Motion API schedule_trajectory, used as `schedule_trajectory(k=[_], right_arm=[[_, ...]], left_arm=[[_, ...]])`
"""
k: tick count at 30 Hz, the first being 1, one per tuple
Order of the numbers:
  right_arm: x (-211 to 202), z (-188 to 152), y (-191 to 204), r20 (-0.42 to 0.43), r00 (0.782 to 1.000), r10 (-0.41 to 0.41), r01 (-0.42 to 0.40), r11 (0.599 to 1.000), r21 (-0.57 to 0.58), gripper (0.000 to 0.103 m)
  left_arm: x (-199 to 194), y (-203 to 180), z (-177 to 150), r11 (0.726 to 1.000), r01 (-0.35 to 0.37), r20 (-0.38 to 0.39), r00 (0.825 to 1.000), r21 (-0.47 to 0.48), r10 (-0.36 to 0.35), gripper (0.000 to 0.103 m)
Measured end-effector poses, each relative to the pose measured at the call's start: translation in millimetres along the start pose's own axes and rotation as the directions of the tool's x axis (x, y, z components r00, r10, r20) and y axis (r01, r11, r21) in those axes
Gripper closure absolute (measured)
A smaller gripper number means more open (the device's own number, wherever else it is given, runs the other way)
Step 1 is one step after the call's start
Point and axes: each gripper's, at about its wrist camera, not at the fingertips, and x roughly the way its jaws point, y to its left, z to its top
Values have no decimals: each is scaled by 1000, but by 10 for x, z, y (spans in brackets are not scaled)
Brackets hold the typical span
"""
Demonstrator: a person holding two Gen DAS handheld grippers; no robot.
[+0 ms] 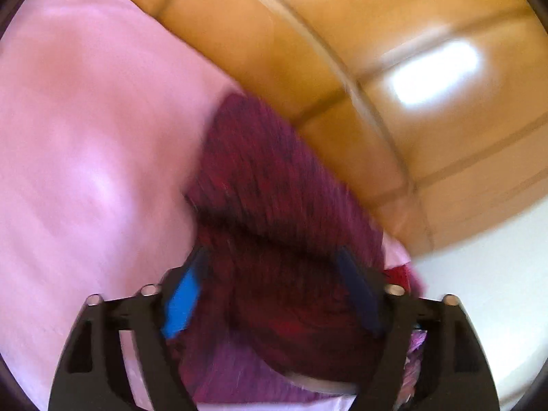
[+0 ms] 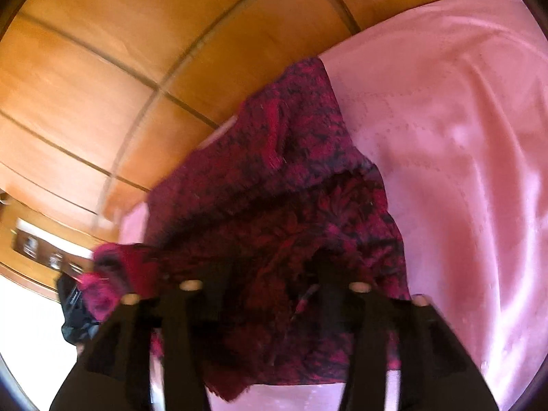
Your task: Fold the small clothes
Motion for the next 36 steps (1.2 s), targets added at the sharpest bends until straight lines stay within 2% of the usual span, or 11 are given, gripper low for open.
schedule_trajectory(k=[3, 4, 6, 11, 13, 15, 17, 19, 23, 27, 36], right_arm=[[-164, 14, -22, 43, 997, 59, -61, 998, 24, 23], [-234, 8, -18, 76, 996, 48, -49, 999, 14, 11], [-446, -45, -19, 130, 991, 25, -23, 1000, -15, 8], [-659, -291, -170, 109, 993, -38, 46, 996, -77, 8], [-600, -410, -197, 75, 993, -93, 101, 987, -124, 16], [-471, -491, -154, 47, 989, -139, 145, 975, -169, 41], [-321, -547, -70, 43, 980, -195, 200, 952, -231, 48], [-195, -551, -1, 57, 969, -242, 248, 927, -281, 55], [-201, -556, 106, 77, 953, -293, 302, 898, -320, 84], [-409, -643, 154, 80, 960, -268, 279, 908, -313, 91], [-925, -1030, 234, 48, 985, -166, 173, 948, -266, 92]], left_arm=[[-199, 153, 59, 999, -32, 53, 998, -13, 33, 26], [-252, 183, 36, 998, -62, 64, 996, 17, 61, 26], [-347, 256, -78, 993, -86, 66, 995, 84, 81, 26], [-460, 513, -453, 986, -59, 2, 998, 157, 59, 21], [-408, 585, -662, 987, -33, -33, 999, 159, 38, 20], [-336, 538, -797, 982, -23, -69, 997, 190, 36, 20], [-269, 454, -858, 974, -30, -69, 997, 223, 46, 25], [-177, 364, -915, 965, -23, -96, 994, 262, 50, 58], [-157, 245, -926, 946, -94, -82, 989, 312, 126, 83], [-315, 278, -966, 953, -67, -92, 991, 296, 98, 91], [-739, 253, -1258, 963, -13, -131, 990, 271, 51, 93]])
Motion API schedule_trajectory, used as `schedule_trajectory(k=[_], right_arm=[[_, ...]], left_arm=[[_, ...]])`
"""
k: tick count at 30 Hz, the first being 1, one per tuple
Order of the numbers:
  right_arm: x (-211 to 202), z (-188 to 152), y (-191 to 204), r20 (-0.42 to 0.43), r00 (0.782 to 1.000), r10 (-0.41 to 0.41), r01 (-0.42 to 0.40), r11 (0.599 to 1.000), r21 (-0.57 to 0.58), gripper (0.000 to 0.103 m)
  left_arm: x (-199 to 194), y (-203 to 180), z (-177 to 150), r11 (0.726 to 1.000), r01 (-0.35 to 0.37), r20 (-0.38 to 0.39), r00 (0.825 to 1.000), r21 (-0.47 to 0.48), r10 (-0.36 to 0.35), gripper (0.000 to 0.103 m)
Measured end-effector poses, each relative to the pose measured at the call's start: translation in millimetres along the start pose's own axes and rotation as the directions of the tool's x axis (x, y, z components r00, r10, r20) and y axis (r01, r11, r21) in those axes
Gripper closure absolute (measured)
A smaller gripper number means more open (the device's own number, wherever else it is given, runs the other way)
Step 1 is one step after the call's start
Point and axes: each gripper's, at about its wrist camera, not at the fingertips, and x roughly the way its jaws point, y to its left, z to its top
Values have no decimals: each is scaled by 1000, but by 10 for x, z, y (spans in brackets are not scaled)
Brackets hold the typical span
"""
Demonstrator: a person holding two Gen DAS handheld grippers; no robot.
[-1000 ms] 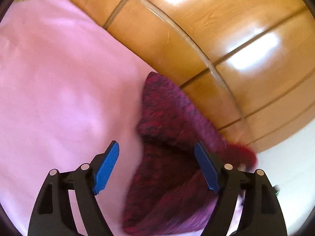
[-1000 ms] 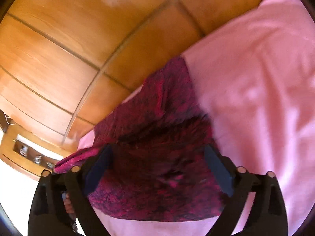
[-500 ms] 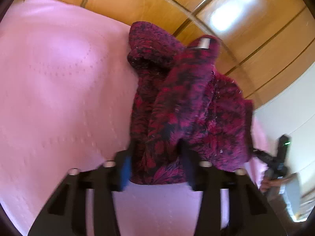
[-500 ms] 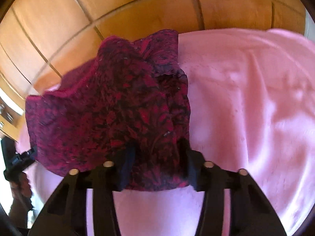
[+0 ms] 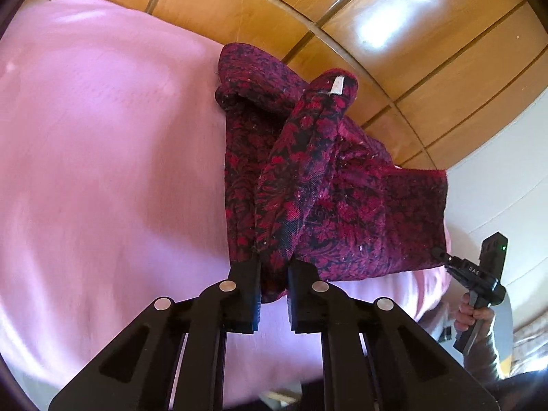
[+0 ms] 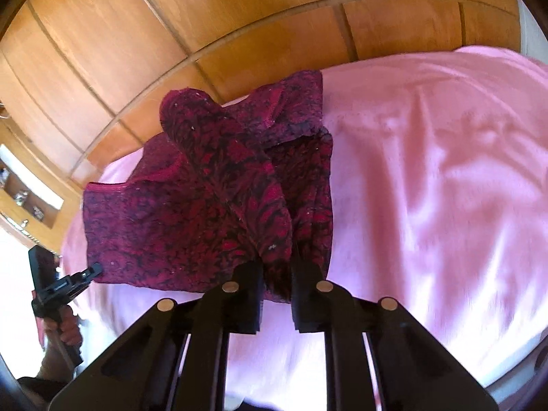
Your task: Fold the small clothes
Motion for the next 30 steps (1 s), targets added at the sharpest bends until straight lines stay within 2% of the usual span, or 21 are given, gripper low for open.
schedule_trajectory(k=[4, 8, 10, 11, 12, 14, 17, 22, 26, 30], right_arm=[[-200, -340, -90, -78, 997, 13, -13, 1000, 0, 92], [-169, -591, -214, -155, 988, -15, 18, 1000, 22, 91], [-137, -532, -165, -142, 989, -35, 35, 999, 1, 84], [-129, -466, -126, -124, 991, -52, 51, 999, -12, 72], [-140, -402, -81, -96, 993, -72, 70, 997, -29, 57], [-194, -288, 10, -31, 995, -91, 88, 992, -87, 53], [-176, -107, 209, 41, 992, -118, 123, 979, -165, 49], [7, -4, 450, 85, 987, -137, 155, 952, -264, 49], [241, 1, 602, 92, 975, -205, 224, 911, -346, 49], [462, -16, 449, 74, 956, -283, 292, 899, -326, 66]], left_arm=[[-193, -41, -323, 1000, 6, -52, 999, -26, -8, 93], [-243, -199, -494, 997, -64, -68, 995, 52, 67, 90], [-213, -296, -393, 987, -118, -40, 992, 107, 123, 87], [-212, -331, -321, 984, -124, -28, 991, 130, 129, 86], [-231, -330, -290, 982, -122, -22, 992, 141, 126, 79], [-271, -342, -172, 973, -164, 28, 986, 165, 161, 71], [-309, -356, -57, 966, -169, 61, 985, 193, 160, 69], [-184, -460, 119, 950, -187, 80, 982, 249, 172, 69], [-28, -601, 159, 919, -217, 90, 976, 328, 198, 69], [214, -668, 176, 884, -286, 80, 958, 371, 277, 69]])
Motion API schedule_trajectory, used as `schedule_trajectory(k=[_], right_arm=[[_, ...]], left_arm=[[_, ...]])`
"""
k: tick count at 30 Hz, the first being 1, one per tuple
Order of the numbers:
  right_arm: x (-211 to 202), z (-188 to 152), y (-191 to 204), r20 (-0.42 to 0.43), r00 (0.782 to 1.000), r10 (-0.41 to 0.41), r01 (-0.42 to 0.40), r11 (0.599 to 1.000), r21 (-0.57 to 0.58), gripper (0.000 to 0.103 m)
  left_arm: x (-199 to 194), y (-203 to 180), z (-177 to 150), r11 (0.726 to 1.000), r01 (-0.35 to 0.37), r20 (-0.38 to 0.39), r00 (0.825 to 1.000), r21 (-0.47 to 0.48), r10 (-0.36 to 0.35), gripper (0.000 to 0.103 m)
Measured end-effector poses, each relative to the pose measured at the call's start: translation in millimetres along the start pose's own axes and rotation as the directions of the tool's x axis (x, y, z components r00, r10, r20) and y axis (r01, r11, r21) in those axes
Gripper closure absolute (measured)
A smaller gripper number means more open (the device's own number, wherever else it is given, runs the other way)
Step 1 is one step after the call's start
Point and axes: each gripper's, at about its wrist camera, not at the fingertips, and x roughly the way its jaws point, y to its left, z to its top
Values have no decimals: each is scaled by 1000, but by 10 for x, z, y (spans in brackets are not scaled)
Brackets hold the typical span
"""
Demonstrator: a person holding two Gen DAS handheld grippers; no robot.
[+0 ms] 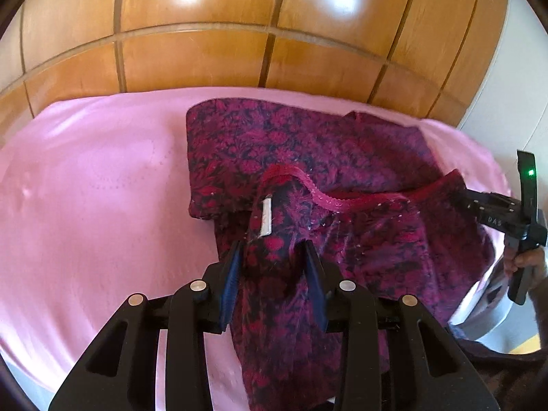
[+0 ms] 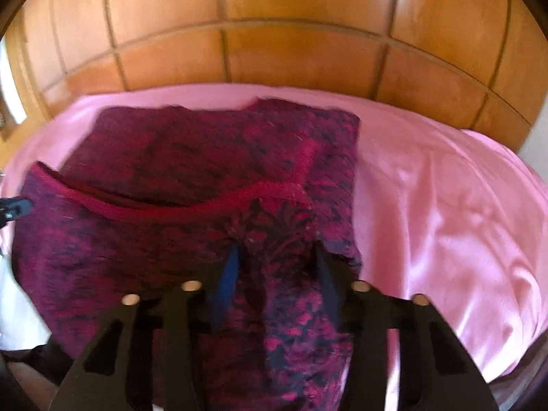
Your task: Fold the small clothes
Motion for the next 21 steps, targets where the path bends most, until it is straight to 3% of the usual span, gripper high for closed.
schedule_trajectory(k=[3, 7, 12, 13, 15, 21], right_arm=[[111, -65, -102, -17, 1000, 24, -23, 998, 60, 68], [171, -88, -105, -21, 1000, 11, -10, 998, 59, 67], [180, -93, -118, -27, 1000, 3, -1, 997, 72, 59], [180, -99, -125, -29, 1000, 4, -2, 997, 82, 58], [194, -101, -155, -33, 999, 12, -9, 994, 107, 57], [193, -105, -175, -32, 999, 7, -3, 993, 119, 56]], left_arm=[[65, -72, 20, 999, -38, -8, 999, 29, 38, 69], [81, -138, 46, 994, -91, -3, 996, 62, 91, 69], [64, -234, 55, 975, -190, 20, 982, 116, 189, 68], [60, -258, 55, 969, -213, 25, 977, 129, 211, 60], [31, -310, 58, 951, -274, 56, 962, 147, 268, 52], [-36, -360, 80, 945, -296, 77, 955, 139, 287, 52]])
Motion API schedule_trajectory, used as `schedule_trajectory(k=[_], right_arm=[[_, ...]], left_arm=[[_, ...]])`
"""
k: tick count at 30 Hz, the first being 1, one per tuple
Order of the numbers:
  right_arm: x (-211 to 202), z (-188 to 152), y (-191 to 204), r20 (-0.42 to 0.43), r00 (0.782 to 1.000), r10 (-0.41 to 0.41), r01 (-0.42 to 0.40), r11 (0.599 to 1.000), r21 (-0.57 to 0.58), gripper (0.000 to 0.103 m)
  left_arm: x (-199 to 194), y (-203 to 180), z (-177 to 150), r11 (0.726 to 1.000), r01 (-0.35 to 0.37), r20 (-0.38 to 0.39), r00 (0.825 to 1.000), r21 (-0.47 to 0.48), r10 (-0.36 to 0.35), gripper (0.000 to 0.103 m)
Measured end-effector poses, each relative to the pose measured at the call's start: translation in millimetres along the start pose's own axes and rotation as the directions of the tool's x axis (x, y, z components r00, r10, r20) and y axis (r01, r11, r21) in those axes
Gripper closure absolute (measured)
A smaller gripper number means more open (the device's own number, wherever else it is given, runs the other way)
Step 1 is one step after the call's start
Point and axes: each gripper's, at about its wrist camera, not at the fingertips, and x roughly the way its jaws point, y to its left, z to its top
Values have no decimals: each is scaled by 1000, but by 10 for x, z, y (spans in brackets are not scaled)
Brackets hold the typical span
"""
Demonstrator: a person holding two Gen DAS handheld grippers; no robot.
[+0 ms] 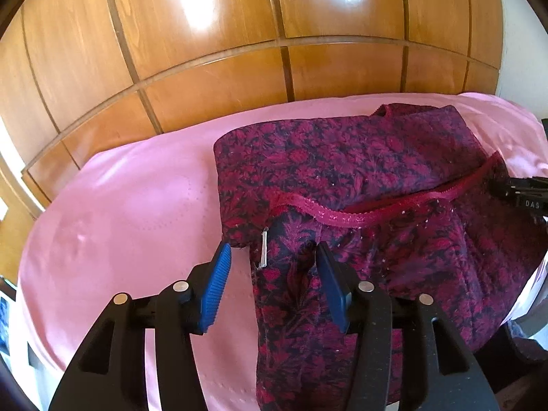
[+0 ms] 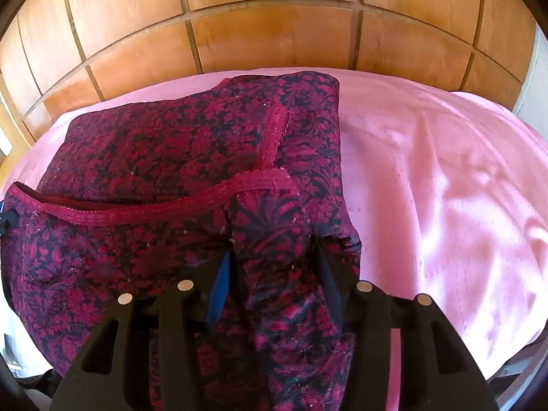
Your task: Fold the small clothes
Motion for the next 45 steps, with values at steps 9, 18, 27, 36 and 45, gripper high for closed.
schedule_trajectory(k=[9, 18, 27, 36, 45], right_arm=[[2, -17, 20, 7, 1000, -10, 10, 1000, 3, 54], [-10, -21, 43, 8, 1000, -20, 20, 1000, -1, 54], [-68, 7, 65, -6, 1000, -13, 12, 1000, -23, 62], [-509, 51, 110, 35, 997, 63, -61, 997, -55, 86], [-974, 451, 129, 160, 971, 176, -168, 984, -64, 86]], left_arm=[[-64, -11, -28, 1000, -13, 12, 1000, -8, 13, 52], [26, 27, -97, 1000, -16, -8, 1000, -25, 16, 52], [205, 135, -212, 985, 125, -34, 991, -120, -130, 84], [-296, 386, -196, 924, 315, 179, 943, -218, -280, 92], [-523, 525, 198, 907, 358, 292, 912, -223, -288, 92]])
